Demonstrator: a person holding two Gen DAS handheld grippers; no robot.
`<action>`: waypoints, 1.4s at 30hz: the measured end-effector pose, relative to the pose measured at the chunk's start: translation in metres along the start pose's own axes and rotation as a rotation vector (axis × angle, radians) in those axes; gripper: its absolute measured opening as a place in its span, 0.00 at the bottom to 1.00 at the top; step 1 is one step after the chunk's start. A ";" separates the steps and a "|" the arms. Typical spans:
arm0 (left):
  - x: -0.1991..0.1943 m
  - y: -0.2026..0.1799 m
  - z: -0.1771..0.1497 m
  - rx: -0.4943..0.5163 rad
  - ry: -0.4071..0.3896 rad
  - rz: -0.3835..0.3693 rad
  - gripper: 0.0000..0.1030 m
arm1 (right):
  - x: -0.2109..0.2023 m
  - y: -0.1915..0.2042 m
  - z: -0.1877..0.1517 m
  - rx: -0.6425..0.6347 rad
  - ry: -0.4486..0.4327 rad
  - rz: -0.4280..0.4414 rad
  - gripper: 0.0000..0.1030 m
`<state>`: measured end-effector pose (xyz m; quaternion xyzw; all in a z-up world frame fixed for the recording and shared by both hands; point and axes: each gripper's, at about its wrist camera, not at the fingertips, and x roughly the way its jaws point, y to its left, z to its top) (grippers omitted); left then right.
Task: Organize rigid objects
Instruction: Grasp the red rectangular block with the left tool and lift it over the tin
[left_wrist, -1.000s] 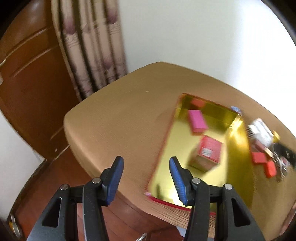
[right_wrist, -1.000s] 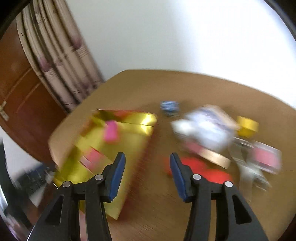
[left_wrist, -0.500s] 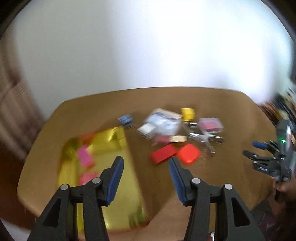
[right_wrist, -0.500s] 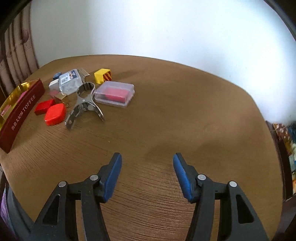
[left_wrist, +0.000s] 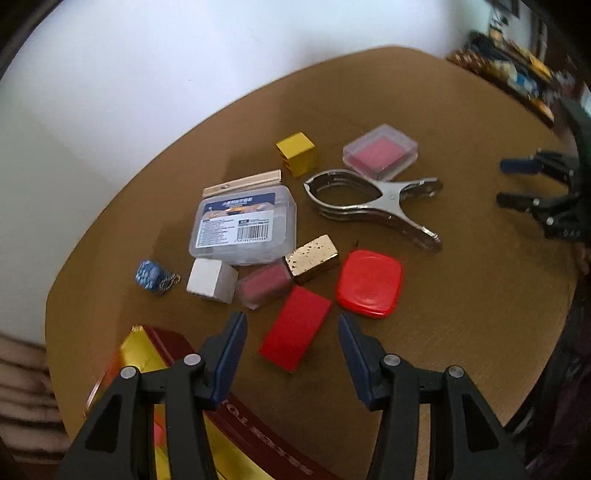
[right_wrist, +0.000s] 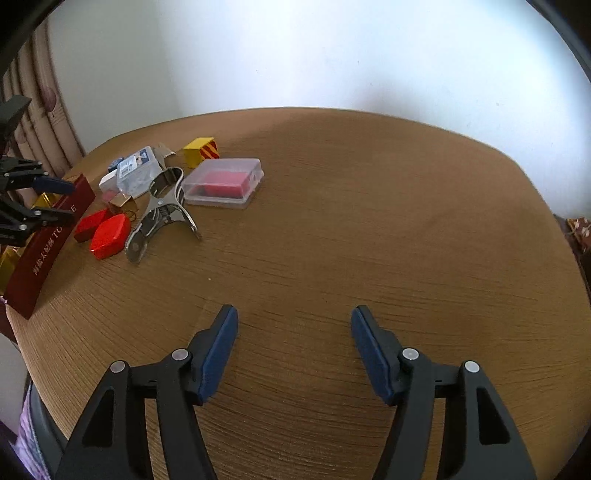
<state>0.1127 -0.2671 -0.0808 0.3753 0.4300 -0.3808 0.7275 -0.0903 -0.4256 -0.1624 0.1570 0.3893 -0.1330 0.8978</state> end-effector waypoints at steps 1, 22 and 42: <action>0.005 0.003 0.002 0.012 0.017 -0.013 0.51 | 0.000 0.000 0.000 -0.001 -0.003 0.000 0.61; 0.055 0.021 0.007 -0.054 0.147 -0.132 0.29 | 0.004 0.000 0.003 0.009 0.003 0.044 0.74; -0.059 -0.001 -0.059 -0.615 -0.099 -0.063 0.29 | -0.036 0.040 0.018 -0.085 -0.119 0.202 0.77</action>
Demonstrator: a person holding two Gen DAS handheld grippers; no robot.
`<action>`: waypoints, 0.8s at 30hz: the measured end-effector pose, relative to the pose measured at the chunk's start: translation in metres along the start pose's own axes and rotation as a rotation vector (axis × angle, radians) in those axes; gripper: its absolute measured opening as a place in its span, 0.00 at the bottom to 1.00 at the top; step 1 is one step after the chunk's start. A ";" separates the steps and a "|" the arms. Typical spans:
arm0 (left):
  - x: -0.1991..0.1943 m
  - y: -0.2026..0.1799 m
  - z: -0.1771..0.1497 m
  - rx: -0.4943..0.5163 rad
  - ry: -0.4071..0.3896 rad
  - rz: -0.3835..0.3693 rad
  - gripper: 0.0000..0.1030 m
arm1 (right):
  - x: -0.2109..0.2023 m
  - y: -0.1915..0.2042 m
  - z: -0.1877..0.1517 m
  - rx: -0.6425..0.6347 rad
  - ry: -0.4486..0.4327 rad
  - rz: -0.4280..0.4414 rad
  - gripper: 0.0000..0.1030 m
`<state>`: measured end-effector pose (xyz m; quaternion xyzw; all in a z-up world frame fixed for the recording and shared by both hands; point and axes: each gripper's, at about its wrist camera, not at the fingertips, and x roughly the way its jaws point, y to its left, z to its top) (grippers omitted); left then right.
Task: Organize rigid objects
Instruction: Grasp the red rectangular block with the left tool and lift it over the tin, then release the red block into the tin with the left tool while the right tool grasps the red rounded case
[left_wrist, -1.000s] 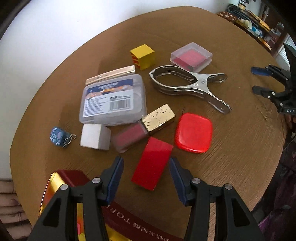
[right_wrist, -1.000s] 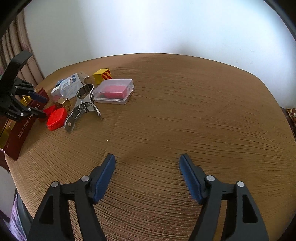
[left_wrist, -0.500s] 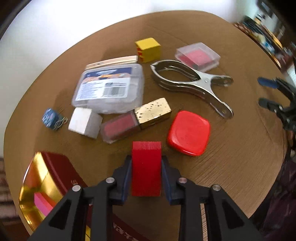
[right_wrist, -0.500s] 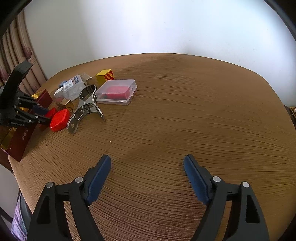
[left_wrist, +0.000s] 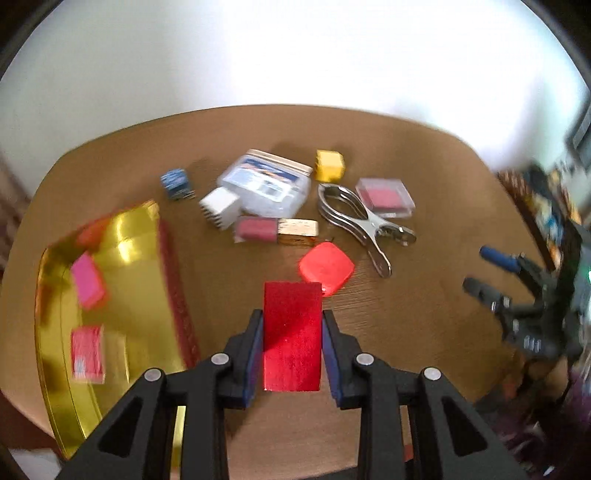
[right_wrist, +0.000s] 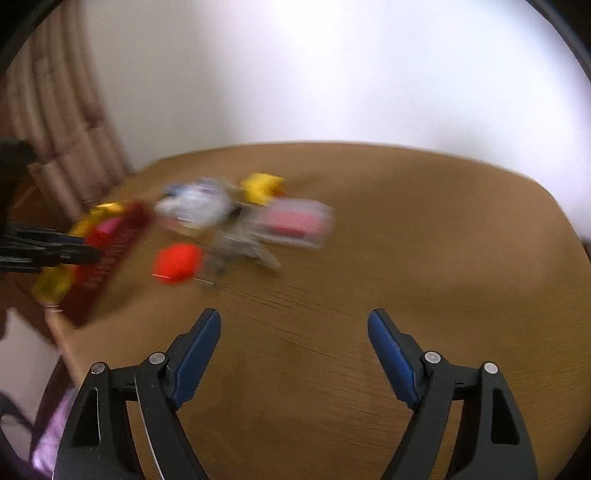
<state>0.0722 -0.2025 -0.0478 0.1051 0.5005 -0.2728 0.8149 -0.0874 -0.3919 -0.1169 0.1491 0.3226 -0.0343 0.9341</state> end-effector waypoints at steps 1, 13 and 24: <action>-0.004 -0.002 0.001 -0.024 -0.012 0.029 0.29 | -0.002 0.016 0.007 -0.049 -0.009 0.029 0.77; -0.071 0.083 -0.038 -0.313 -0.145 0.155 0.29 | 0.087 0.115 0.053 -0.210 0.149 0.116 0.77; -0.067 0.103 -0.044 -0.339 -0.156 0.138 0.29 | 0.140 0.120 0.054 -0.226 0.276 0.044 0.64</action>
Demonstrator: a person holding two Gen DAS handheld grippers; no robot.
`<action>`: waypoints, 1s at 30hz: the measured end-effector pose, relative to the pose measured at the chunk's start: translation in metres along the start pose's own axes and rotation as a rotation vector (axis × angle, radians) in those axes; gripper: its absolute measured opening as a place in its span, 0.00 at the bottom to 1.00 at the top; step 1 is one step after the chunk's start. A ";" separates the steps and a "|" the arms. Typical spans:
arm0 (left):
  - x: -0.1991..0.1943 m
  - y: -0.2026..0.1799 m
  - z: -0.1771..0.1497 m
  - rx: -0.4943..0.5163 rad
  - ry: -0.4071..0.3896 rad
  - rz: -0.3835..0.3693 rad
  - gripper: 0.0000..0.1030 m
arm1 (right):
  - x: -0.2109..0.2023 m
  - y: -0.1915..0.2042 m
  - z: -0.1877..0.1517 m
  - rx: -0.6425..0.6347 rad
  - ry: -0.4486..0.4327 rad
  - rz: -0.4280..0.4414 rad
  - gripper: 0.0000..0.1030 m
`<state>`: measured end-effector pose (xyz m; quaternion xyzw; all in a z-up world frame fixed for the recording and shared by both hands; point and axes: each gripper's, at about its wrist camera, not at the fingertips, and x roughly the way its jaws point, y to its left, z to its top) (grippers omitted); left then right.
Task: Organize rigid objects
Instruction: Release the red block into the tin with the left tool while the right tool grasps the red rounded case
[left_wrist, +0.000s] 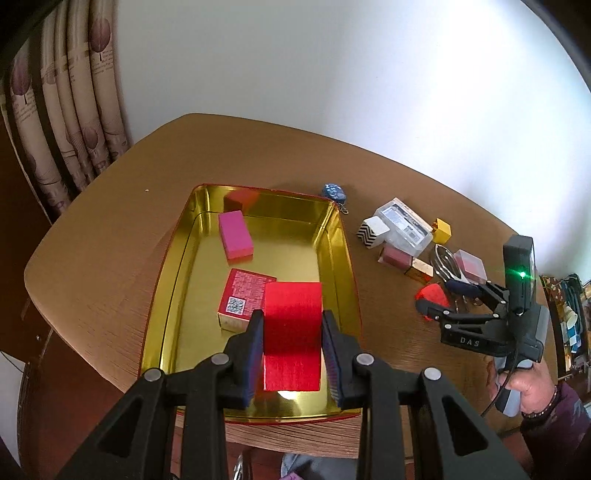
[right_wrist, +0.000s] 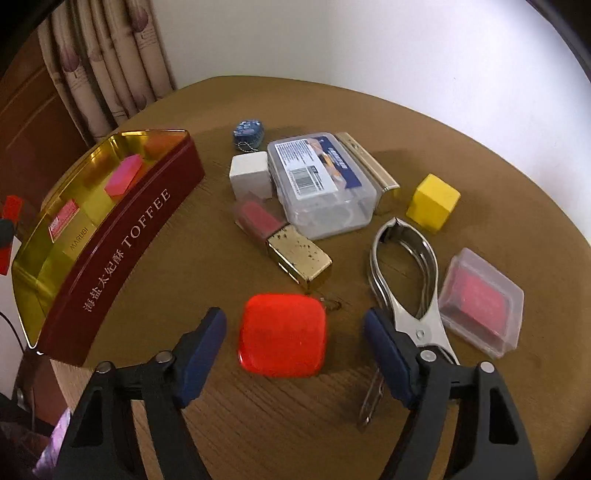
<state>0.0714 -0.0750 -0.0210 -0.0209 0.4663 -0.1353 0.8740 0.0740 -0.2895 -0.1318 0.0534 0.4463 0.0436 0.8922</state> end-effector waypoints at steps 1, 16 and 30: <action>0.001 0.002 0.000 -0.005 0.002 0.001 0.29 | 0.003 0.000 0.001 -0.001 0.012 0.004 0.56; 0.019 0.015 0.029 0.001 0.021 0.037 0.29 | -0.022 -0.008 -0.010 0.106 -0.029 0.054 0.43; 0.135 0.001 0.093 0.094 0.153 0.153 0.30 | -0.081 -0.011 0.002 0.156 -0.144 0.129 0.43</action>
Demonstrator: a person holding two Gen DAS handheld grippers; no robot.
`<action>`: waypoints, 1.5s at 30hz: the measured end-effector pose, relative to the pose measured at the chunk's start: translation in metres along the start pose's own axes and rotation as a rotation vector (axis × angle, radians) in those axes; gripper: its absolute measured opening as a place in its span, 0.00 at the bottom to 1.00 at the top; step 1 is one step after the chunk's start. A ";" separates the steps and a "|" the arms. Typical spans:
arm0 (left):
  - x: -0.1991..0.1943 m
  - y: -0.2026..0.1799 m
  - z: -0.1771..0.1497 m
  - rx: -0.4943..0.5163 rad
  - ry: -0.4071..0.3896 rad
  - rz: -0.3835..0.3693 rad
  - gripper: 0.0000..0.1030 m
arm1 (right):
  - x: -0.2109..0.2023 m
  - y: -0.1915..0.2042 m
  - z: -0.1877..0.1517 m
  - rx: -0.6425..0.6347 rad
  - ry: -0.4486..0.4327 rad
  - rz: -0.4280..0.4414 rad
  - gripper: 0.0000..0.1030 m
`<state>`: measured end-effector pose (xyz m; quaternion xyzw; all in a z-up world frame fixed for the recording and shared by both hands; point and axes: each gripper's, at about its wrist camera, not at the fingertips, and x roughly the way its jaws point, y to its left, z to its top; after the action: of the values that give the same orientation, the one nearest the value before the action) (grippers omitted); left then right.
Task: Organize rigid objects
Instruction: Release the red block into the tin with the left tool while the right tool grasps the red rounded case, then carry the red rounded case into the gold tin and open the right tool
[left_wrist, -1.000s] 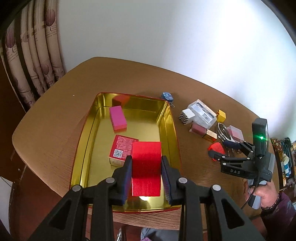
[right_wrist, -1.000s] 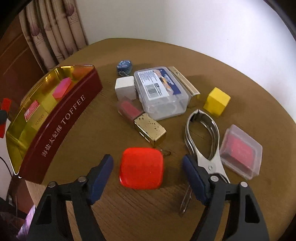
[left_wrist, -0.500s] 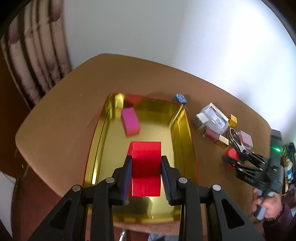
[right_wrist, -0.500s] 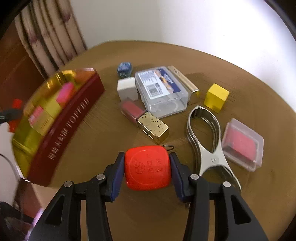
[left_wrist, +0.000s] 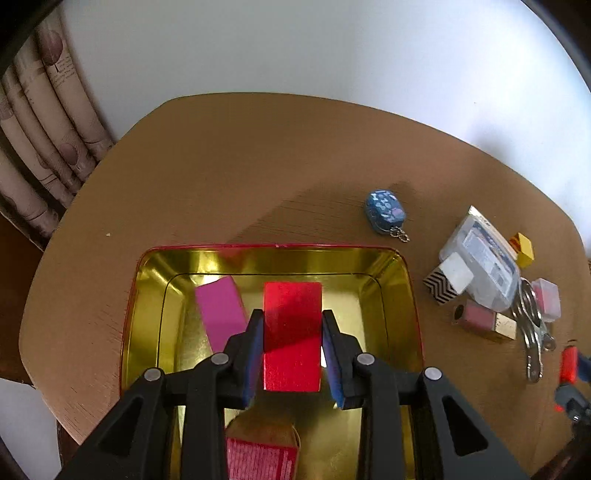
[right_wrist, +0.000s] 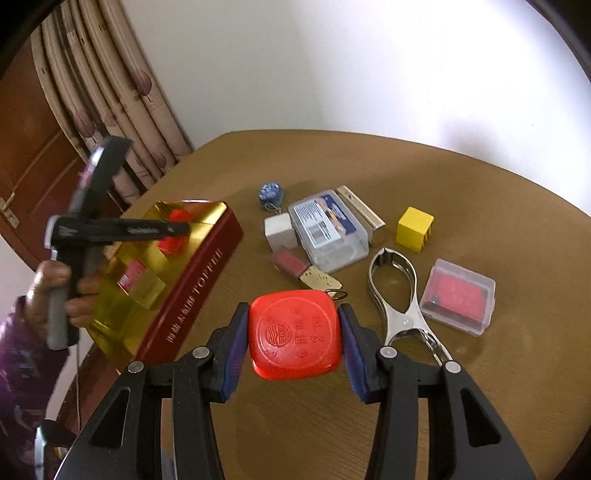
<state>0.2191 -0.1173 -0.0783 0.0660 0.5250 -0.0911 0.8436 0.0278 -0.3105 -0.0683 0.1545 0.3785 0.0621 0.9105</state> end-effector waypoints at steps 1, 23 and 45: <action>-0.001 0.000 0.001 0.005 -0.008 0.022 0.31 | -0.002 0.001 0.000 -0.003 -0.001 0.002 0.43; -0.129 0.082 -0.138 -0.324 -0.270 0.124 0.47 | 0.093 0.135 0.077 -0.176 0.044 0.148 0.43; -0.119 0.078 -0.138 -0.257 -0.278 0.143 0.48 | 0.135 0.118 0.084 -0.089 0.016 0.137 0.47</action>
<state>0.0643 -0.0029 -0.0315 -0.0184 0.4048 0.0286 0.9138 0.1831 -0.1880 -0.0645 0.1390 0.3714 0.1423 0.9069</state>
